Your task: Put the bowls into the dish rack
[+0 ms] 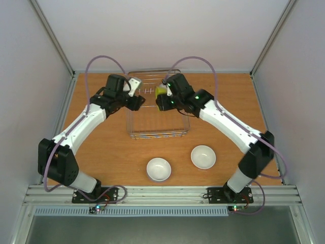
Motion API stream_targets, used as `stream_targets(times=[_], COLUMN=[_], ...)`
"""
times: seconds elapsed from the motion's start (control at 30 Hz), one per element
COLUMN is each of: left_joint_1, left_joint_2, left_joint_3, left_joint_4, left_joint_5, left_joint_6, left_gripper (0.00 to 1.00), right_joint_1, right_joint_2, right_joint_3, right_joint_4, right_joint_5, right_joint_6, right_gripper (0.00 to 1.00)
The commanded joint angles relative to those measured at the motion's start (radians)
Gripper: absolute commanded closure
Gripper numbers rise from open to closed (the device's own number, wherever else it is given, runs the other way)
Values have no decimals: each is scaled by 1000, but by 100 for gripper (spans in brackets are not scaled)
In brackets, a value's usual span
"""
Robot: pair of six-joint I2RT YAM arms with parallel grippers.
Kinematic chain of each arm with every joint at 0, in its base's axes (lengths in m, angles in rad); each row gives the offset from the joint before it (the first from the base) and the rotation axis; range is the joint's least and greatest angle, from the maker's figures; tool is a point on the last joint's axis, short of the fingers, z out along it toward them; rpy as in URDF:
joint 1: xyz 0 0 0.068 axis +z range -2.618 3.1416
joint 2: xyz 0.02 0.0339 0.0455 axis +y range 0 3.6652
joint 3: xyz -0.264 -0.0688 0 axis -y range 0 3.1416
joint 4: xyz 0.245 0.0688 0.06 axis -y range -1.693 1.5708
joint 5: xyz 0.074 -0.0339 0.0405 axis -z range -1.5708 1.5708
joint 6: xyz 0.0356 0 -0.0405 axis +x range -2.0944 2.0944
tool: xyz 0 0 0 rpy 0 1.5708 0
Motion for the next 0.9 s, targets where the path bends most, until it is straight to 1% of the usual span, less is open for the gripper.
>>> stream_targets(times=[0.0, 0.1, 0.17, 0.3, 0.5, 0.7, 0.87], left_joint_1=[58, 110, 143, 189, 206, 208, 208], left_joint_2=[-70, -99, -112, -129, -134, -123, -119], left_joint_3=[-11, -3, 0, 0, -15, -18, -23], left_joint_4=[60, 61, 57, 50, 51, 49, 48], left_joint_5=[-283, -343, -356, -345, -320, -298, -289], left_joint_6=[68, 84, 83, 77, 74, 70, 70], left_gripper=[34, 33, 33, 34, 33, 33, 33], right_joint_1=[0, 3, 8, 16, 17, 21, 27], right_joint_2=[150, 266, 336, 473, 649, 790, 859], right_joint_3=[184, 313, 405, 586, 813, 965, 1022], right_joint_4=[-103, -140, -167, -230, -303, -342, -338], right_joint_5=[113, 162, 199, 256, 312, 387, 445], right_joint_6=[-83, -110, -134, -182, -243, -283, -314], right_gripper=[98, 99, 99, 99, 99, 98, 99])
